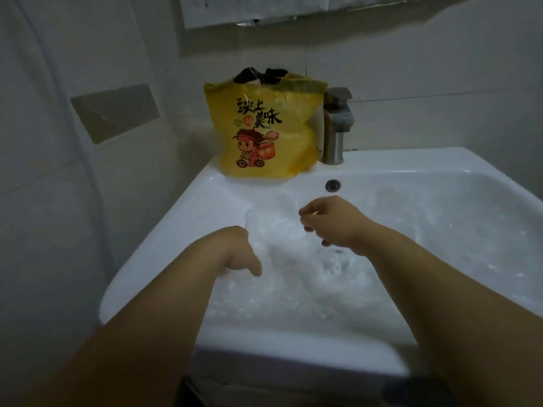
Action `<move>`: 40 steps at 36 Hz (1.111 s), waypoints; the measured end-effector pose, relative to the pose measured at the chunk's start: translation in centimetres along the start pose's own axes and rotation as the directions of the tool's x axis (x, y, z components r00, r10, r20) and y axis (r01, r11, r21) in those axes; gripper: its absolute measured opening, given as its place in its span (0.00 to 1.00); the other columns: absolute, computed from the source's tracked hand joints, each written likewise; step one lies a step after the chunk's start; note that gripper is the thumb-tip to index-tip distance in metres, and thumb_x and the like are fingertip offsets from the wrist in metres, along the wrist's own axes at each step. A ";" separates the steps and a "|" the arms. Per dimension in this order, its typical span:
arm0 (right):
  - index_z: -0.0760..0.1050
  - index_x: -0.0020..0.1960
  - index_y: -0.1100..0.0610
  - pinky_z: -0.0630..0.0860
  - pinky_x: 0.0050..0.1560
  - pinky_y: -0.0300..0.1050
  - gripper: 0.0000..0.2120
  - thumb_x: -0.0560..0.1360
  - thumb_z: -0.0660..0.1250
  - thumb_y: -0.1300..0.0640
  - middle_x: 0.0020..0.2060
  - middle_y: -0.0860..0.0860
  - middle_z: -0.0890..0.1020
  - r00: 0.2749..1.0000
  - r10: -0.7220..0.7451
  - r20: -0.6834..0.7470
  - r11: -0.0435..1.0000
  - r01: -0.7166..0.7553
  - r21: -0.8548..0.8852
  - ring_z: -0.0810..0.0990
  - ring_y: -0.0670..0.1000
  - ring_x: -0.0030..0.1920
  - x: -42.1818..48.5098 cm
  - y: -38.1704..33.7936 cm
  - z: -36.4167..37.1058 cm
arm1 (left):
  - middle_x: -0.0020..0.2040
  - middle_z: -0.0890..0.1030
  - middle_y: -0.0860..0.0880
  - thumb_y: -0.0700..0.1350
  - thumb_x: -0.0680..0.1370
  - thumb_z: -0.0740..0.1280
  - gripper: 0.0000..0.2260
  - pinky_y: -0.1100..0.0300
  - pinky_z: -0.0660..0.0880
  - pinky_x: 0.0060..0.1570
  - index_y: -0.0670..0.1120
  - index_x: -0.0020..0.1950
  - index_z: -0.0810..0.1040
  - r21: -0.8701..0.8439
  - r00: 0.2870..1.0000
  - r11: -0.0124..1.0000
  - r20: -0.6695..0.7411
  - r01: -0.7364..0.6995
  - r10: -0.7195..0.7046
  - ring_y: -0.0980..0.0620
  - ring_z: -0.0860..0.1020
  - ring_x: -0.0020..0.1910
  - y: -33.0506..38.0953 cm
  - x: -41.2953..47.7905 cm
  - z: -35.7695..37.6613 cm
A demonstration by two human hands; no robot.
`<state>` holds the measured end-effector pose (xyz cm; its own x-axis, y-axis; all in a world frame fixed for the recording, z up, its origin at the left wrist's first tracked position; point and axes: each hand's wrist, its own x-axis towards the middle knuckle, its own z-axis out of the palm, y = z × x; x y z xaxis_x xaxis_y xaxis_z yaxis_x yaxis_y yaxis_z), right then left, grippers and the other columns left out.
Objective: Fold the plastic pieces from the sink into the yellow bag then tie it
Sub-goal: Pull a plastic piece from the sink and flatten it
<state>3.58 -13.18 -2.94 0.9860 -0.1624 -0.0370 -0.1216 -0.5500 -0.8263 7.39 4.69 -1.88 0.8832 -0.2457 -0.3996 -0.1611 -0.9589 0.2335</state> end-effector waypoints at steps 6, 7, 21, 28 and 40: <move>0.65 0.73 0.52 0.80 0.38 0.40 0.29 0.75 0.71 0.51 0.61 0.52 0.73 0.970 0.082 0.229 0.994 -0.095 0.045 0.75 0.53 0.52 -1.1 -0.5 -0.3 | 0.40 0.79 0.49 0.39 0.74 0.71 0.08 0.61 0.71 0.35 0.43 0.52 0.81 -0.457 0.912 0.847 -0.404 -0.271 0.073 0.51 0.76 0.37 0.5 0.4 0.5; 0.61 0.75 0.50 0.80 0.37 0.40 0.34 0.73 0.73 0.51 0.62 0.52 0.72 0.964 0.087 0.252 0.987 -0.118 0.113 0.75 0.54 0.54 -1.3 -0.7 -0.6 | 0.38 0.78 0.50 0.40 0.75 0.70 0.05 0.61 0.71 0.35 0.45 0.50 0.80 -0.562 0.886 0.745 -0.455 -0.360 0.085 0.52 0.76 0.36 1.2 0.2 0.3; 0.75 0.51 0.58 0.80 0.49 0.53 0.07 0.80 0.61 0.57 0.47 0.56 0.79 0.986 0.165 -0.002 0.647 -0.107 0.755 0.78 0.56 0.47 -1.7 1.3 -4.9 | 0.65 0.73 0.55 0.55 0.70 0.76 0.34 0.57 0.73 0.59 0.53 0.73 0.67 -0.789 0.870 0.366 -0.457 -0.493 0.186 0.54 0.74 0.63 6.5 2.9 1.4; 0.75 0.46 0.59 0.76 0.37 0.46 0.10 0.79 0.64 0.52 0.41 0.56 0.79 0.948 0.280 -0.154 0.661 -0.075 0.746 0.77 0.54 0.41 -0.6 1.1 -5.4 | 0.36 0.79 0.52 0.45 0.79 0.67 0.04 0.63 0.75 0.38 0.47 0.46 0.80 -0.909 0.919 0.154 -0.365 -0.386 0.149 0.56 0.77 0.34 5.5 3.7 0.5; 0.71 0.37 0.57 0.71 0.30 0.42 0.18 0.78 0.63 0.44 0.27 0.51 0.72 0.911 0.218 -0.350 0.774 0.057 0.631 0.70 0.49 0.28 -1.7 0.6 -5.2 | 0.38 0.81 0.50 0.54 0.81 0.62 0.12 0.59 0.77 0.37 0.48 0.44 0.77 -0.927 0.919 0.008 -0.371 -0.376 0.131 0.54 0.79 0.35 5.7 3.3 0.5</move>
<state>1.21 -17.47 -0.41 0.8316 -0.5551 -0.0170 0.0344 0.0821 -0.9960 9.19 -1.61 -2.29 0.9544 -0.2983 -0.0076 0.0754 0.2165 0.9734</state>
